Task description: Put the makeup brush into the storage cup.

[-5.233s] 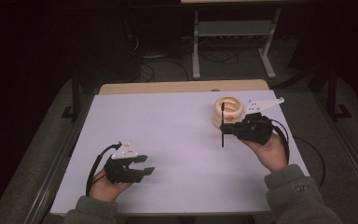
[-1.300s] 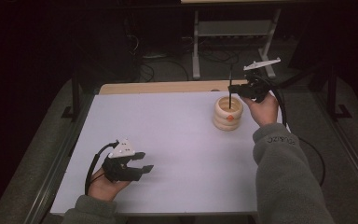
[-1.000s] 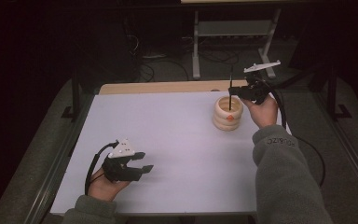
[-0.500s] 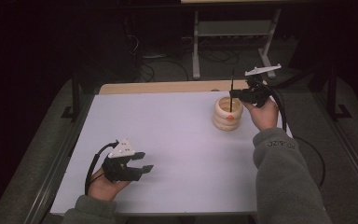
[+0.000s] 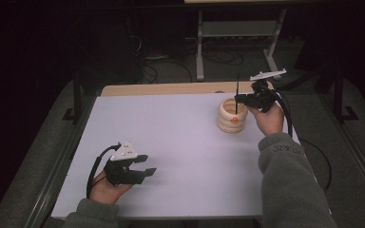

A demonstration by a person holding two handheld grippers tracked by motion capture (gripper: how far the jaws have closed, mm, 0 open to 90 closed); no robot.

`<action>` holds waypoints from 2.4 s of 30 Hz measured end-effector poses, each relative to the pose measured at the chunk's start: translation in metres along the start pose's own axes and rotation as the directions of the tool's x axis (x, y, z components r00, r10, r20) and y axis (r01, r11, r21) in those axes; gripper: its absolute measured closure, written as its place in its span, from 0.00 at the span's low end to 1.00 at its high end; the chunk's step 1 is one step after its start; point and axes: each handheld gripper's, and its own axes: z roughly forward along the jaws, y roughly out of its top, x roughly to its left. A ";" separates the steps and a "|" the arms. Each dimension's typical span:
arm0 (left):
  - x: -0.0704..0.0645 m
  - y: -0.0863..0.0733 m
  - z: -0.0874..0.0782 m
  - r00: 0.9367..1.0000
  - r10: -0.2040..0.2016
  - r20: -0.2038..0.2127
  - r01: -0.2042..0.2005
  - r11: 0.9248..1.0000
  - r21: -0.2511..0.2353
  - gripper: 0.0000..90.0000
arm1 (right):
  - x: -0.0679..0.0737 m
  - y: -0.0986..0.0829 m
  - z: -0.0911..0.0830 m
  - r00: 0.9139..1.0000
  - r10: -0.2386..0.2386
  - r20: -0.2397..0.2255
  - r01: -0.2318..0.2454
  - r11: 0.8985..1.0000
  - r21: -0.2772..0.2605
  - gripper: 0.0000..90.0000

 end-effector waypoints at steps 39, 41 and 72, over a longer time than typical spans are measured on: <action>-0.001 0.000 0.001 1.000 0.002 0.002 -0.002 1.000 -0.001 0.49 | -0.001 -0.016 0.007 0.999 0.027 0.031 -0.028 0.999 0.023 0.74; 0.000 0.000 0.001 1.000 0.007 0.002 -0.007 1.000 0.002 0.49 | -0.002 -0.018 0.004 0.999 0.031 0.038 -0.031 0.999 0.008 0.70; 0.002 -0.001 -0.001 1.000 -0.014 -0.014 0.014 1.000 -0.019 0.43 | 0.010 -0.055 -0.017 1.000 0.019 -0.015 -0.019 1.000 -0.008 0.44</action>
